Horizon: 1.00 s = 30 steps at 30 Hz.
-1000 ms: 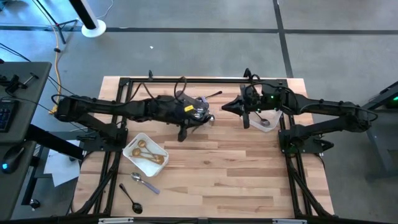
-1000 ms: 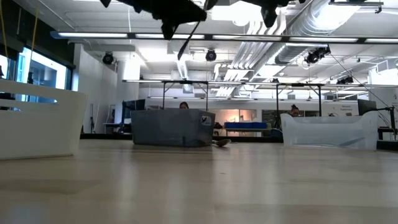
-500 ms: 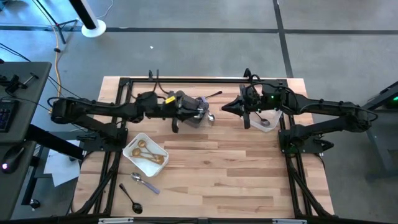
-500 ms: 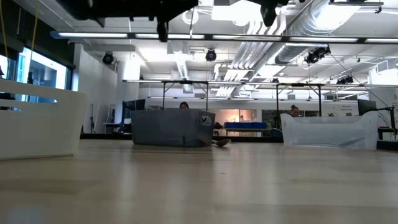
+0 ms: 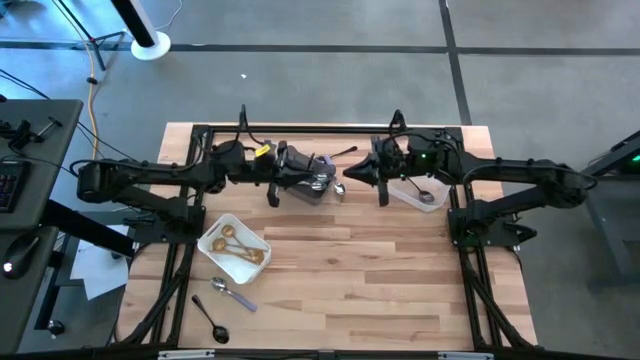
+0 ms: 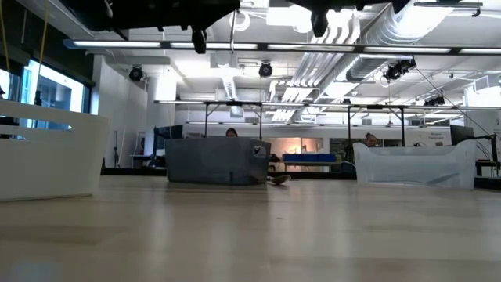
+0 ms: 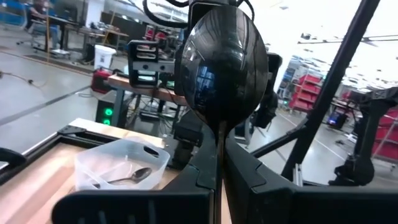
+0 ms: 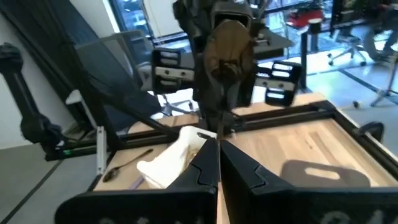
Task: Sort silverware by color (type)
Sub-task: Put the center black spoon into the transparent bin
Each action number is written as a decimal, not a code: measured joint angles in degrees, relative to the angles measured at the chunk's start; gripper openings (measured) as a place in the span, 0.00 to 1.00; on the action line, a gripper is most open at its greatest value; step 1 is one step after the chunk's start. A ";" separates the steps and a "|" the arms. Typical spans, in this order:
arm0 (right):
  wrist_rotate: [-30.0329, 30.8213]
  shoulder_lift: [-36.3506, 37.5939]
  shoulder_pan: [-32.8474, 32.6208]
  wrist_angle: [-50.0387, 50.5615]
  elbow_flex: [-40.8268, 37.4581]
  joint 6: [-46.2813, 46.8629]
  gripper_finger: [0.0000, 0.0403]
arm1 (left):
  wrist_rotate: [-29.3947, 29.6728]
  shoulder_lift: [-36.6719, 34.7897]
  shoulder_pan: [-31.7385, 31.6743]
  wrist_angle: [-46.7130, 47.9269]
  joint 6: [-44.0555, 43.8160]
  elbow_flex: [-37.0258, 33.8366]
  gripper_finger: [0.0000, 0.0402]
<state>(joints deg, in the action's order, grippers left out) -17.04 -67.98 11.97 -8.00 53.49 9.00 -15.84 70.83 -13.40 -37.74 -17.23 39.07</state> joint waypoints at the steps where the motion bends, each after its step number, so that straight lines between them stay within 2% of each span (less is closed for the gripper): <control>1: -0.30 -0.07 0.00 -0.23 0.00 -0.02 0.00 | -0.29 0.00 -0.05 0.01 0.00 0.00 0.00; 18: -0.32 -0.03 -0.25 -0.30 0.00 2.68 0.00 | -0.10 0.02 -0.03 -1.05 1.90 0.00 0.00; 26: 0.64 -1.52 -3.15 -7.47 0.00 4.45 0.00 | 0.08 1.59 1.22 -3.52 0.93 0.87 0.00; 30: 3.95 -3.77 -3.78 -8.92 0.04 6.60 0.00 | 0.20 3.35 2.42 -3.75 1.21 3.94 0.00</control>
<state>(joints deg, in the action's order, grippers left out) -13.09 -71.75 8.19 -16.92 53.53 15.59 -15.64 74.18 -10.98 -41.48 -16.02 43.01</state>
